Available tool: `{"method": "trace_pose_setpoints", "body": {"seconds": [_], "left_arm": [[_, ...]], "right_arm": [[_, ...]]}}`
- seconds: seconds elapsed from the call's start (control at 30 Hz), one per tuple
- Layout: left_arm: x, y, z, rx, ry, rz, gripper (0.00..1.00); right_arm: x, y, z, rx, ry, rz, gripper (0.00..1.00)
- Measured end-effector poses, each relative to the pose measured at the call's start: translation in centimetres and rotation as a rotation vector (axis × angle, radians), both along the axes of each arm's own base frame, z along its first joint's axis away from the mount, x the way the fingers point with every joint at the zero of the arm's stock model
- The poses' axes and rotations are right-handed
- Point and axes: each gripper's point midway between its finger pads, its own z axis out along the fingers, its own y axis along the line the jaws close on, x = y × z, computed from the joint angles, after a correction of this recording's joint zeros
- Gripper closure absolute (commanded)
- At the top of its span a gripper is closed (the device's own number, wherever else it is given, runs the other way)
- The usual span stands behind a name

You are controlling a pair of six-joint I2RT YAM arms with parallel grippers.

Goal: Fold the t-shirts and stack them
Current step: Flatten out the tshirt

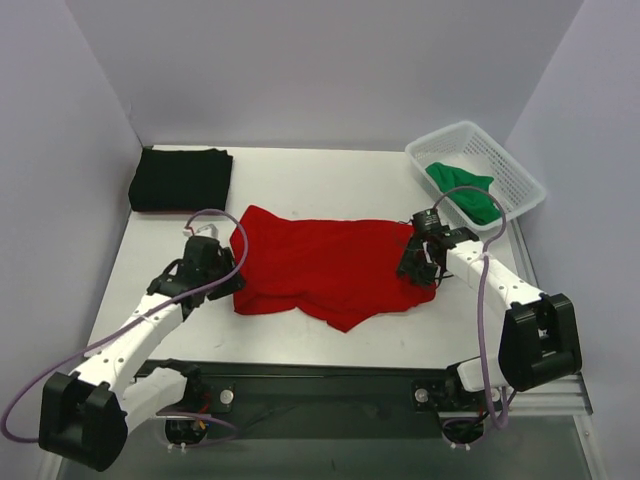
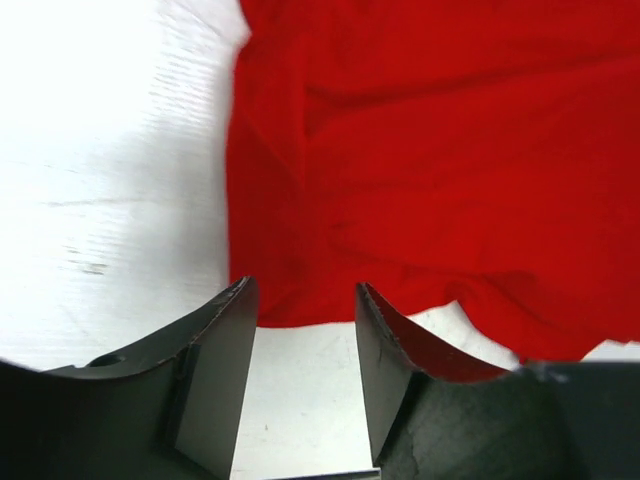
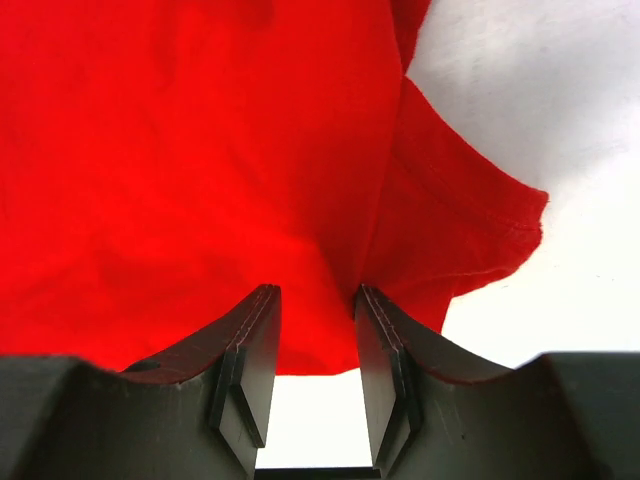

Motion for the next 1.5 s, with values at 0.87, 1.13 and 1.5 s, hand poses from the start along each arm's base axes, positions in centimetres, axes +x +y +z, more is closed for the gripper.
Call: {"method": "trace_pose_setpoints", "body": {"seconds": [0.87, 1.13, 1.5], "left_arm": [[-0.2, -3.0, -4.4, 0.130, 0.110, -0.130, 0.53], [0.1, -3.5, -4.8, 0.135, 0.107, -0.145, 0.53], [-0.1, -3.2, -6.5, 0.192, 0.162, -0.149, 0.57]], "right_arm": [[0.1, 0.9, 0.0, 0.015, -0.010, 0.014, 0.64], [-0.1, 1.4, -0.5, 0.016, 0.008, 0.032, 0.64], [-0.1, 1.5, -0.8, 0.016, 0.017, 0.033, 0.64]]}}
